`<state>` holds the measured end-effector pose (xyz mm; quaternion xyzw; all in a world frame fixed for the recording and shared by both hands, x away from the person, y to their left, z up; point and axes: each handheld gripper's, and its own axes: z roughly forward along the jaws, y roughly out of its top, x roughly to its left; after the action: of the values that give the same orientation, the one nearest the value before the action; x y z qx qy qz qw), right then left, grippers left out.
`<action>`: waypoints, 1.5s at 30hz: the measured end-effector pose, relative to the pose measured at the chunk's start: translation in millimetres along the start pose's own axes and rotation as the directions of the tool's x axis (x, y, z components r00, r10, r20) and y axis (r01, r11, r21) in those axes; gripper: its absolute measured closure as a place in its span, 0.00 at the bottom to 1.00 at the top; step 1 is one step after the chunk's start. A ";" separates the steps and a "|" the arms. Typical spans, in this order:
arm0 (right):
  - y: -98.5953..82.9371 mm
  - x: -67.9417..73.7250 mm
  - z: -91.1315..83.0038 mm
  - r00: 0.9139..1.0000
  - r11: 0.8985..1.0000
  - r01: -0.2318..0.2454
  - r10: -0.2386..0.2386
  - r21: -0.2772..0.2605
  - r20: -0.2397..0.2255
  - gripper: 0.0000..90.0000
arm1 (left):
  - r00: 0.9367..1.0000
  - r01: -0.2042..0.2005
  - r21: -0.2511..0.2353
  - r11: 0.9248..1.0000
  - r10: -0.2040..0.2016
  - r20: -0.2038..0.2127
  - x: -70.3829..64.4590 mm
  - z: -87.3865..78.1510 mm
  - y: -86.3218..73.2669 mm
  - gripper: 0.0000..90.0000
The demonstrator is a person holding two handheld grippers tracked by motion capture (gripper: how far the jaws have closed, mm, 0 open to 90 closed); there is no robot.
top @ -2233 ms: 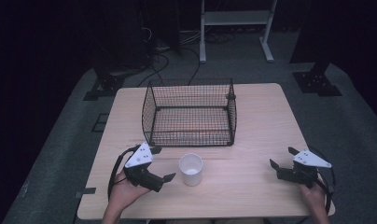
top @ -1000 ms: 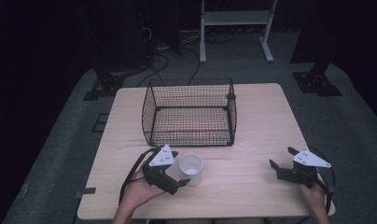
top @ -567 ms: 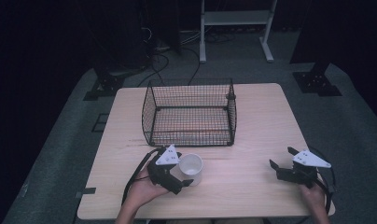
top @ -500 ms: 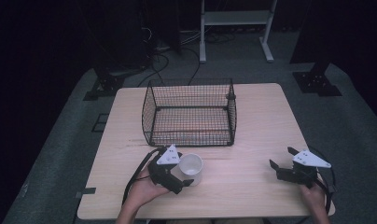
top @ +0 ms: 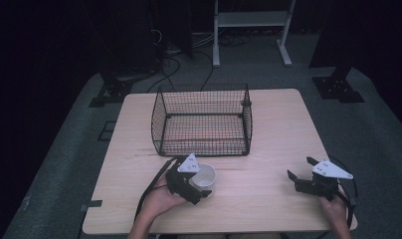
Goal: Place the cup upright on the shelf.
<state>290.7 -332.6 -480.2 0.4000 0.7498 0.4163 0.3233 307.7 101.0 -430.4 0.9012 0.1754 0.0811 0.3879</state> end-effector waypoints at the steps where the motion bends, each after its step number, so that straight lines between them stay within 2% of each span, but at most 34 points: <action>1: 0.0 0.0 0.0 1.000 1.000 0.000 0.000 0.000 0.000 0.15 | 1.000 0.000 0.000 1.000 0.000 0.000 0.0 0.0 0.0 0.05; 4: 0.0 0.0 0.0 1.000 1.000 -0.001 0.001 0.000 0.001 0.15 | 1.000 0.012 0.012 1.000 -0.012 0.009 2.1 2.1 -0.2 0.07; 8: 0.0 0.2 0.0 1.000 1.000 0.000 0.000 -0.001 0.000 0.15 | 1.000 0.007 0.008 1.000 -0.007 0.028 5.0 -0.1 -0.1 0.23; 11: 0.0 0.1 0.0 1.000 1.000 0.000 0.000 -0.001 0.000 0.15 | 1.000 0.008 0.016 1.000 -0.008 0.029 5.4 -0.5 0.8 0.23; 13: 0.0 -0.1 0.0 1.000 1.000 -0.001 0.001 -0.002 0.001 0.15 | 1.000 -0.002 0.016 1.000 0.001 0.015 4.6 -2.0 1.8 0.23; 15: 0.0 -0.2 -0.1 1.000 1.000 -0.001 0.001 -0.002 0.001 0.15 | 1.000 0.000 0.004 1.000 0.000 0.024 5.4 -4.8 3.9 0.23; 22: -0.1 -0.4 -0.3 1.000 1.000 -0.007 0.007 -0.005 0.003 0.15 | 1.000 -0.010 -0.050 0.999 0.011 0.018 7.0 -17.8 17.2 0.23; 37: -0.3 -1.3 -0.5 1.000 1.000 -0.016 0.016 -0.009 0.005 0.15 | 1.000 -0.023 -0.052 0.998 0.024 0.017 10.3 -22.2 31.2 0.23; 39: -0.3 -1.5 -0.5 1.000 1.000 -0.018 0.018 -0.009 0.005 0.15 | 0.999 -0.036 -0.056 0.998 0.036 0.003 10.8 -25.2 36.2 0.23; 45: -0.3 -1.0 -0.6 1.000 1.000 -0.015 0.015 -0.006 0.009 0.15 | 0.999 -0.039 -0.064 0.997 0.040 0.011 11.0 -26.3 39.6 0.23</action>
<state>290.6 -333.8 -480.1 0.4065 0.7442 0.4189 0.3247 320.5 97.6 -383.4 0.8922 0.1526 0.0888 0.4158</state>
